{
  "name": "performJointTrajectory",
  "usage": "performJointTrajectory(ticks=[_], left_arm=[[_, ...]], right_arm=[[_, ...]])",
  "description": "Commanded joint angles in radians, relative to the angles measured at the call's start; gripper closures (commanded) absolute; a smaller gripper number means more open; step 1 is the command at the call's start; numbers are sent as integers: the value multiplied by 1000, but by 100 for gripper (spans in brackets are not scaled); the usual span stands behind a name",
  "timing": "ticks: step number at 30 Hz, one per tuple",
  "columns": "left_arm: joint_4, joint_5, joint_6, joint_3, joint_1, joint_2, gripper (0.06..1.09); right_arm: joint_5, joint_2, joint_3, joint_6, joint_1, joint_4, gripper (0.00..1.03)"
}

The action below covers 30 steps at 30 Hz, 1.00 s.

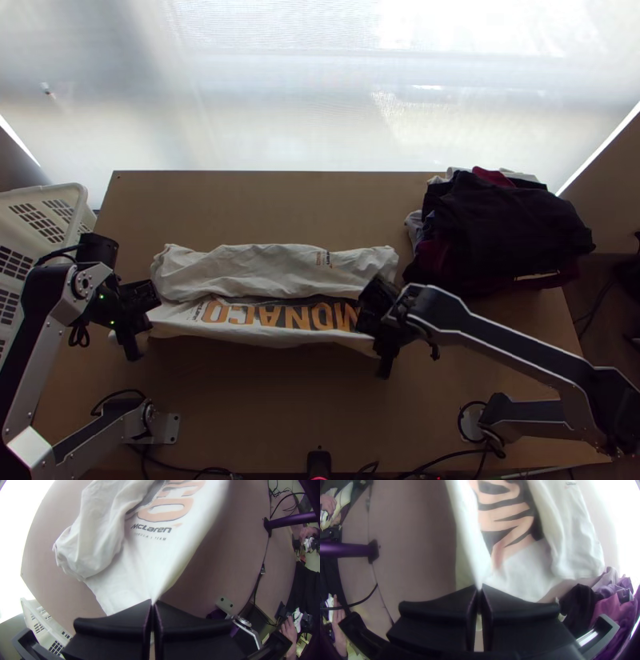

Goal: Fold the t-shirt

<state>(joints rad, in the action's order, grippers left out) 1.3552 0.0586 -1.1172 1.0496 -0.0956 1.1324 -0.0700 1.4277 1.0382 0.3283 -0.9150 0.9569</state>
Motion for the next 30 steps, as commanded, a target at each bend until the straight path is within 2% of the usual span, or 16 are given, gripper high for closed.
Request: performJointTrajectory(ticks=[1, 5, 8, 16, 20, 26, 29, 30], left_arm=[[-111, -3, 11, 38, -1, 118, 105], [-197, -14, 20, 93, 0, 262, 105], [-266, -23, 19, 125, 7, 339, 105], [-432, -77, -9, 150, 13, 510, 104], [-547, -120, -75, 144, 11, 580, 104], [-605, -161, -122, 188, 22, 659, 104], [-625, -178, -108, 225, 20, 693, 98], [-637, -178, -90, 233, 20, 693, 90]], right_arm=[[-22, 103, 206, 81, 180, 42, 100], [-24, 232, 381, 129, 257, 91, 100], [-24, 300, 439, 153, 283, 94, 100], [-24, 422, 450, 164, 317, 92, 100], [-24, 476, 454, 166, 352, 68, 100], [-24, 527, 456, 178, 406, 39, 100], [-24, 537, 457, 178, 410, 28, 99], [-24, 537, 461, 173, 409, 28, 91]])
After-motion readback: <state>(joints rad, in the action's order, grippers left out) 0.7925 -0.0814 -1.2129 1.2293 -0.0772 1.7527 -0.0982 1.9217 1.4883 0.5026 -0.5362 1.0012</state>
